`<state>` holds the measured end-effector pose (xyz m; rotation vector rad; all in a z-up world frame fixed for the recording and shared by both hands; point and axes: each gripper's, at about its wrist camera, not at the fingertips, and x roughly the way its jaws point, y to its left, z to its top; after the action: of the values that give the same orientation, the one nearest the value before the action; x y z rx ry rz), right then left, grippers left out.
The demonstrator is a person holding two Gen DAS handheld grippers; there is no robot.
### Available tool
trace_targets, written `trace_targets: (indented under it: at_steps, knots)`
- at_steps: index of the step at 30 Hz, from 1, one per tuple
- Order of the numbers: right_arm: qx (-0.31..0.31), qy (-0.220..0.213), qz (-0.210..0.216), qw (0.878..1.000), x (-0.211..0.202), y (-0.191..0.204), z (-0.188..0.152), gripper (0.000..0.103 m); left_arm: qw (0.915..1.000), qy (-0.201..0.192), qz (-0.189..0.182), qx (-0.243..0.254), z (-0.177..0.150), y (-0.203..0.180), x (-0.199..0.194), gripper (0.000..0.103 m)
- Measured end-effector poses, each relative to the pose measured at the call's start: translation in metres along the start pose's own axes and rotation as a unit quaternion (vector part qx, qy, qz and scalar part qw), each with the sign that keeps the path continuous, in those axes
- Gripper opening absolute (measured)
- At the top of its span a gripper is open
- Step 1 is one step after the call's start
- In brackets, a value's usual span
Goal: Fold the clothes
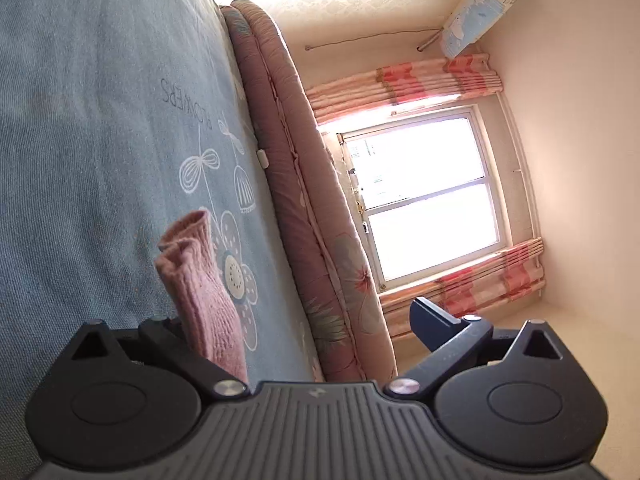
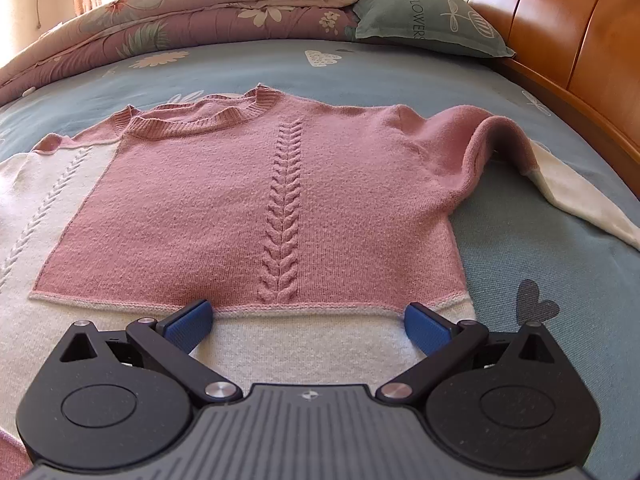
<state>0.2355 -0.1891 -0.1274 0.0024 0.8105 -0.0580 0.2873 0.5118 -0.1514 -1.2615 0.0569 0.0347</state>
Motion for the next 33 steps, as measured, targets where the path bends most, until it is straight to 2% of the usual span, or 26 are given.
trace_targets:
  at_steps: [3, 6, 9, 11, 14, 16, 17, 19, 20, 22, 24, 31, 33]
  knots:
    - [0.002, -0.002, -0.002, 1.000, -0.001, 0.000, -0.001, 0.103, 0.9965, 0.045, 0.070, 0.001, 0.000, 0.006, 0.010, 0.099]
    - [0.004, 0.000, -0.004, 1.000, -0.001, 0.000, -0.001, 0.103, 0.9964, 0.046, 0.071, -0.005, -0.002, 0.014, 0.009, 0.097]
    - [0.004, 0.001, -0.006, 1.000, -0.002, 0.001, -0.001, 0.103, 0.9981, 0.028, 0.055, -0.001, -0.001, 0.011, -0.004, 0.091]
    - [0.005, 0.002, -0.008, 1.000, -0.002, 0.001, -0.001, 0.103, 0.9983, 0.035, 0.047, 0.004, 0.000, 0.008, -0.005, 0.089]
    - [0.007, 0.002, -0.009, 1.000, -0.002, 0.001, -0.001, 0.103, 0.9953, 0.068, 0.069, 0.005, -0.004, 0.013, 0.002, 0.089]
    - [0.009, 0.002, -0.010, 1.000, -0.002, 0.001, -0.001, 0.103, 0.9916, 0.083, 0.098, 0.010, -0.007, 0.016, 0.005, 0.069]
    - [0.009, 0.002, -0.010, 1.000, -0.002, 0.001, -0.002, 0.103, 0.9896, 0.085, 0.114, 0.016, -0.008, 0.016, 0.005, 0.064]
    - [0.012, 0.001, -0.011, 1.000, -0.002, 0.002, -0.002, 0.103, 0.9869, 0.087, 0.134, 0.022, -0.007, 0.019, 0.003, 0.044]
    - [0.013, 0.000, -0.012, 1.000, -0.002, 0.002, -0.002, 0.103, 0.9853, 0.088, 0.144, 0.025, -0.006, 0.020, 0.002, 0.038]
    - [0.015, 0.000, -0.014, 1.000, -0.003, 0.002, -0.003, 0.103, 0.9820, 0.089, 0.164, 0.030, -0.005, 0.022, -0.001, 0.013]
    - [0.018, 0.000, -0.016, 1.000, -0.003, 0.003, -0.003, 0.103, 0.9807, 0.086, 0.170, 0.043, -0.005, 0.024, -0.005, 0.005]
    - [0.024, 0.003, -0.022, 0.999, -0.003, 0.004, -0.002, 0.103, 0.9839, 0.030, 0.143, 0.103, 0.006, -0.010, -0.022, 0.004]
    - [0.024, 0.006, -0.022, 0.999, -0.003, 0.004, -0.002, 0.103, 0.9808, 0.016, 0.158, 0.112, 0.010, -0.011, -0.026, 0.004]
